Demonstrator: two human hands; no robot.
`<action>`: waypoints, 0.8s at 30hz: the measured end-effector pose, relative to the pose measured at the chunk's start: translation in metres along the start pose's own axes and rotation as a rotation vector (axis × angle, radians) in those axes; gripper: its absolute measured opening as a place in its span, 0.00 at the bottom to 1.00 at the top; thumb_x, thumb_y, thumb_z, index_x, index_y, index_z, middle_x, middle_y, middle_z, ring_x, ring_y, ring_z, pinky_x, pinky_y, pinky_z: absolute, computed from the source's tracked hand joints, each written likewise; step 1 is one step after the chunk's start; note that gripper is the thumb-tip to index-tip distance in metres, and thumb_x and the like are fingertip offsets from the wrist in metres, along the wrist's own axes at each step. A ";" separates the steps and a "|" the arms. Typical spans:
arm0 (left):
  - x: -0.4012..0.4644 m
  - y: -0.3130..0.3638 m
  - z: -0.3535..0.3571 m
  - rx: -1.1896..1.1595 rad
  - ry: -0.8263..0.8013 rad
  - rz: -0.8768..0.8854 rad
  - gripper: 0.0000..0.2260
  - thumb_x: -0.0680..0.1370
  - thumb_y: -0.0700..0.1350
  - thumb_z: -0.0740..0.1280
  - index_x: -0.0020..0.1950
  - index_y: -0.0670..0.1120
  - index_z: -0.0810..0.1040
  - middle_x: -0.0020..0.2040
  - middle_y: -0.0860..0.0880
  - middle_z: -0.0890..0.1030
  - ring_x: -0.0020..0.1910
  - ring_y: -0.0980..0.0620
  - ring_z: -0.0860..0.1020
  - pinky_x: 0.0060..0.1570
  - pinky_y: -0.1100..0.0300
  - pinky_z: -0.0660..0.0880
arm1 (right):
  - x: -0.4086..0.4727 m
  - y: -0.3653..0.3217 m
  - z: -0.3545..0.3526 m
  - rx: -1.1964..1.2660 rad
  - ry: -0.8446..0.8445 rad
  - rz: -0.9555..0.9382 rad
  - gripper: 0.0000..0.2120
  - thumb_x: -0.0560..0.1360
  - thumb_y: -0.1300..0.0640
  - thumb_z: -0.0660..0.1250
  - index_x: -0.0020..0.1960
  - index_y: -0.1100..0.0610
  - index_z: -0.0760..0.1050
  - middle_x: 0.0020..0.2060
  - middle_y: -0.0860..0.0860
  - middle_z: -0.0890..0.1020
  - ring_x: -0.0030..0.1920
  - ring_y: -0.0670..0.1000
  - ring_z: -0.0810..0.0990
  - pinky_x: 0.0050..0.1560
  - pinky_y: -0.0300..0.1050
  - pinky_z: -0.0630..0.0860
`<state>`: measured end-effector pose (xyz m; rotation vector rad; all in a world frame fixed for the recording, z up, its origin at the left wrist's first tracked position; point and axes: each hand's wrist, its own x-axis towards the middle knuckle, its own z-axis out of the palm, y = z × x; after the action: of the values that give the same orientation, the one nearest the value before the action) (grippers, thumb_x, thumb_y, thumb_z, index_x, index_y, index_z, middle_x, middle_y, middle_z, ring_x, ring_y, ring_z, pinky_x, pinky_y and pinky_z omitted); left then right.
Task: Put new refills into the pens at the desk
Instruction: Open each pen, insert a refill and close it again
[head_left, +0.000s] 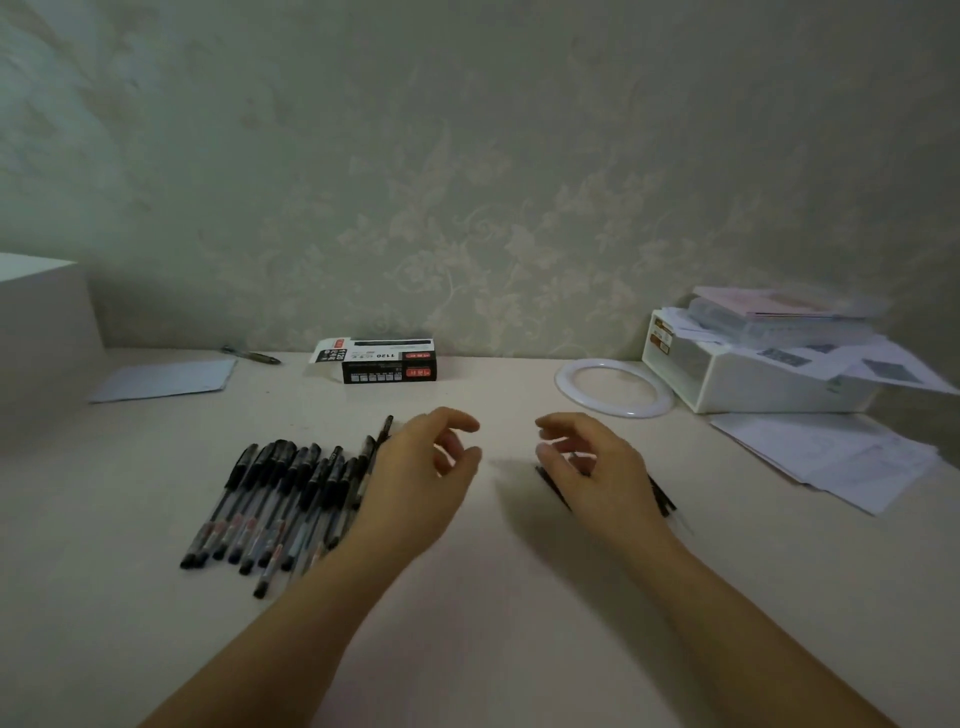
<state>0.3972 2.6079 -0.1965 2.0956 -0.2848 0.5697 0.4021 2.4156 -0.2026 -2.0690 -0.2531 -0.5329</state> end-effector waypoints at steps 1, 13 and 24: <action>-0.001 0.003 0.004 -0.097 -0.003 -0.032 0.09 0.74 0.44 0.70 0.49 0.57 0.78 0.37 0.56 0.77 0.32 0.60 0.75 0.33 0.72 0.70 | -0.002 -0.003 0.005 0.115 -0.012 0.047 0.10 0.77 0.58 0.69 0.54 0.45 0.79 0.48 0.41 0.82 0.48 0.39 0.80 0.46 0.27 0.75; 0.000 -0.027 0.016 -0.235 0.004 -0.252 0.10 0.75 0.37 0.68 0.47 0.53 0.79 0.36 0.51 0.77 0.26 0.61 0.72 0.25 0.69 0.69 | -0.001 0.013 0.013 0.098 0.015 0.144 0.10 0.75 0.64 0.68 0.51 0.51 0.77 0.42 0.46 0.81 0.41 0.42 0.79 0.42 0.30 0.75; 0.002 -0.036 0.017 -0.230 -0.005 -0.159 0.10 0.75 0.40 0.69 0.49 0.57 0.79 0.38 0.55 0.77 0.31 0.60 0.73 0.29 0.69 0.71 | -0.013 0.008 0.027 0.220 -0.083 0.223 0.11 0.75 0.62 0.69 0.53 0.48 0.77 0.43 0.44 0.81 0.43 0.41 0.79 0.42 0.29 0.75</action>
<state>0.4181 2.6134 -0.2296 1.8774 -0.1750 0.4166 0.4011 2.4352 -0.2269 -1.8774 -0.1205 -0.2711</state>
